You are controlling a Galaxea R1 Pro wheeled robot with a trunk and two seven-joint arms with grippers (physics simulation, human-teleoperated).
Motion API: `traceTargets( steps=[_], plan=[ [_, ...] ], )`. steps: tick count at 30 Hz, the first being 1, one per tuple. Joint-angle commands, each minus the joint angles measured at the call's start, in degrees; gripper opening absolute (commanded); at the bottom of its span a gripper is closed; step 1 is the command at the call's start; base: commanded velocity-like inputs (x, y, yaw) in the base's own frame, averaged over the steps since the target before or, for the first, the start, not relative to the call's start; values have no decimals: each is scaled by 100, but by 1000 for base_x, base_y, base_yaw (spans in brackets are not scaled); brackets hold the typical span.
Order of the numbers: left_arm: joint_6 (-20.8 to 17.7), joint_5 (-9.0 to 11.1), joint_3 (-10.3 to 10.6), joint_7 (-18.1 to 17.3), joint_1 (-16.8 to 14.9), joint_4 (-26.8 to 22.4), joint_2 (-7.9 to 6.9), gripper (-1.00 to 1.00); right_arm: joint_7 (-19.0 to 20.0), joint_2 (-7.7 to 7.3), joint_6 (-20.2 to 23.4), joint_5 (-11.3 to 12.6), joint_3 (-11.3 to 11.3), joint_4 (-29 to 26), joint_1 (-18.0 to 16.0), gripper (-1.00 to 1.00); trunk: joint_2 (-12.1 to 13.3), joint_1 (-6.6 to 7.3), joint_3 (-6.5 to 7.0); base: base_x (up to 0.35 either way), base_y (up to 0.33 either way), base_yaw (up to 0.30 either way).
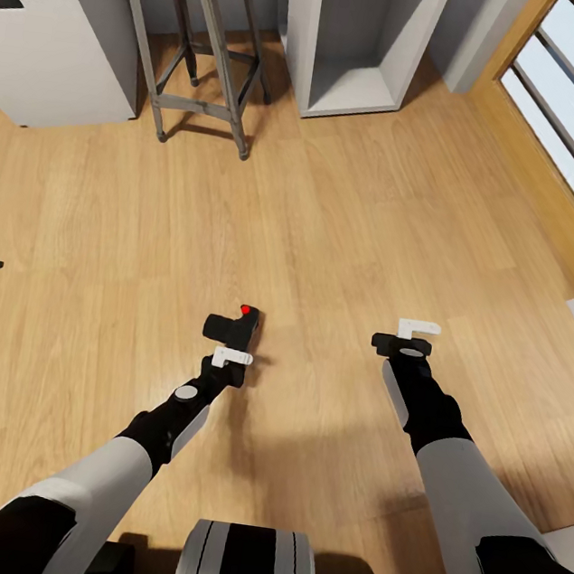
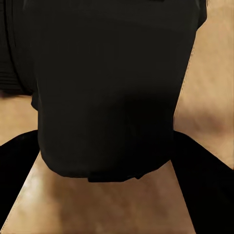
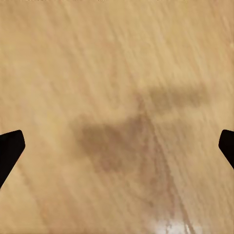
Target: Attach the digital camera to the camera tripod in the bedroom.
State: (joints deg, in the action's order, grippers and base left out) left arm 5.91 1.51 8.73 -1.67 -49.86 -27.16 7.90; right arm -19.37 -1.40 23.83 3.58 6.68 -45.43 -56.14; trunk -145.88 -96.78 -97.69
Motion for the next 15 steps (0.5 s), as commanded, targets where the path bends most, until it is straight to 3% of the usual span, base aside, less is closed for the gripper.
traceTargets(
  steps=[1,4,5,15],
  plan=[
    [19,7,-5,4,-4,9,-5,-100,-49,-9,32,41,35,-9,-2,100,-1,0,-3,0,0,0],
    [22,7,-8,3,-1,9,-6,-100,-49,-9,28,45,35,-9,-2,100,-1,0,-3,0,0,0],
    [315,7,-11,5,-3,-18,-8,-100,-49,-9,25,46,35,-10,-2,100,-1,0,7,0,0,0],
    [331,7,-7,4,-5,-23,-8,-100,-49,-9,25,45,35,-10,-2,100,-1,0,100,0,0,0]
  ],
)
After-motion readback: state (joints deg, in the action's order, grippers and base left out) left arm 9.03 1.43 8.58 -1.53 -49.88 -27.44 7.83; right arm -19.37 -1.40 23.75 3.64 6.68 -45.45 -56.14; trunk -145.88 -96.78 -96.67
